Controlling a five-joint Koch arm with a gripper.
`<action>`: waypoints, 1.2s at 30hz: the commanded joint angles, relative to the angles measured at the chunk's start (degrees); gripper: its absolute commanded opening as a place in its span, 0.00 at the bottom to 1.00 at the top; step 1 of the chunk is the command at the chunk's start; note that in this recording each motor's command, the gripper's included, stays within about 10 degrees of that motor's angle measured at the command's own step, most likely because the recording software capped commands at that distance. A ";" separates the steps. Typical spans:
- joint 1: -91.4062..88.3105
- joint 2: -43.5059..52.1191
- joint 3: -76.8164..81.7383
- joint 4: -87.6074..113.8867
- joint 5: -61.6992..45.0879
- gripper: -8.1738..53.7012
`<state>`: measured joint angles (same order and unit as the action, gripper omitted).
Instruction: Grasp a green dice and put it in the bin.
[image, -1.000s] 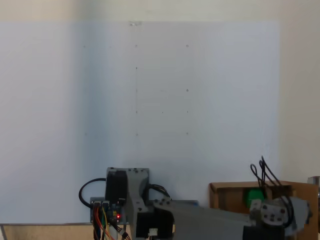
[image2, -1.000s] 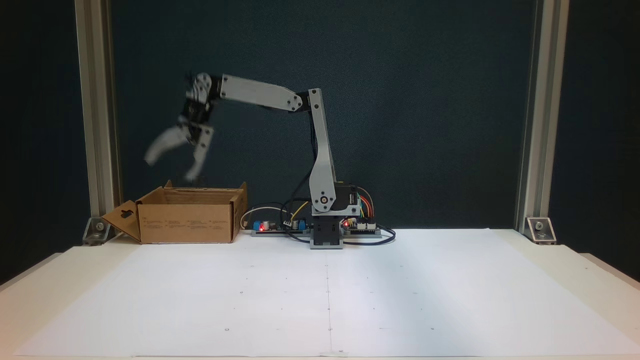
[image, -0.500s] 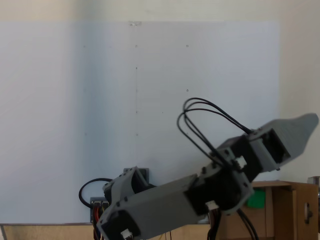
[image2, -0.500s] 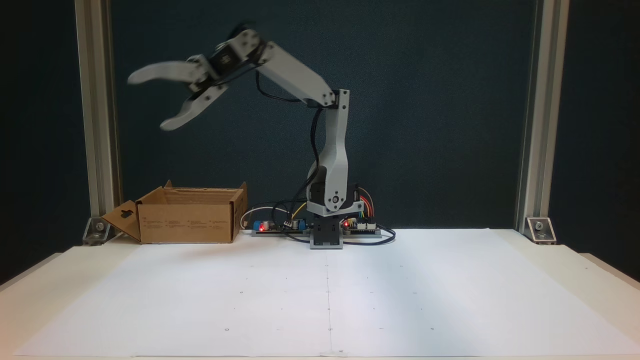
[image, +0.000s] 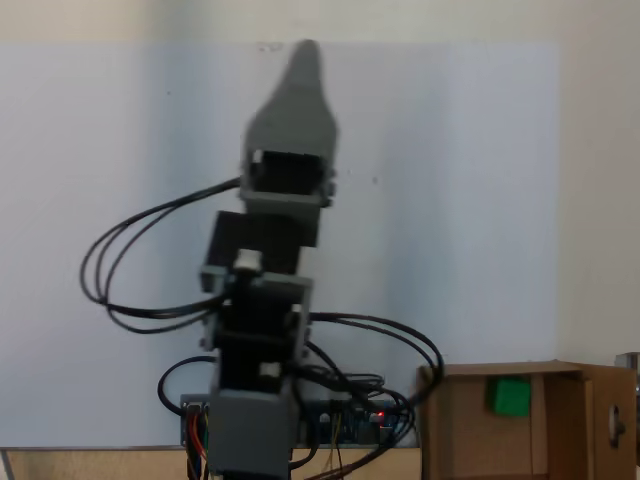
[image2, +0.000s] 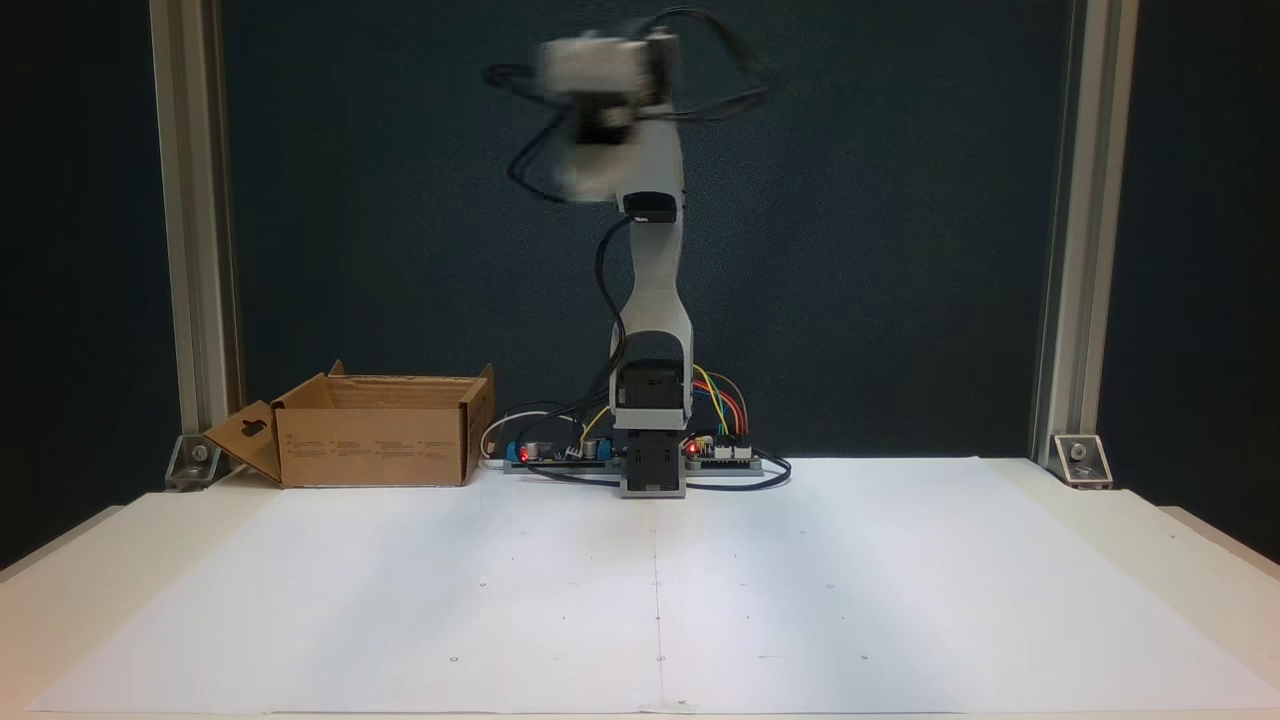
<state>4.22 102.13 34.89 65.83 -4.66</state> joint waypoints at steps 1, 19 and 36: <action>-3.08 1.49 -2.29 -6.15 3.25 0.85; 6.15 13.45 45.70 -34.61 3.34 0.84; -0.79 20.39 56.69 -60.38 -0.44 0.84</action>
<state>3.78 120.32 92.29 12.13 -4.31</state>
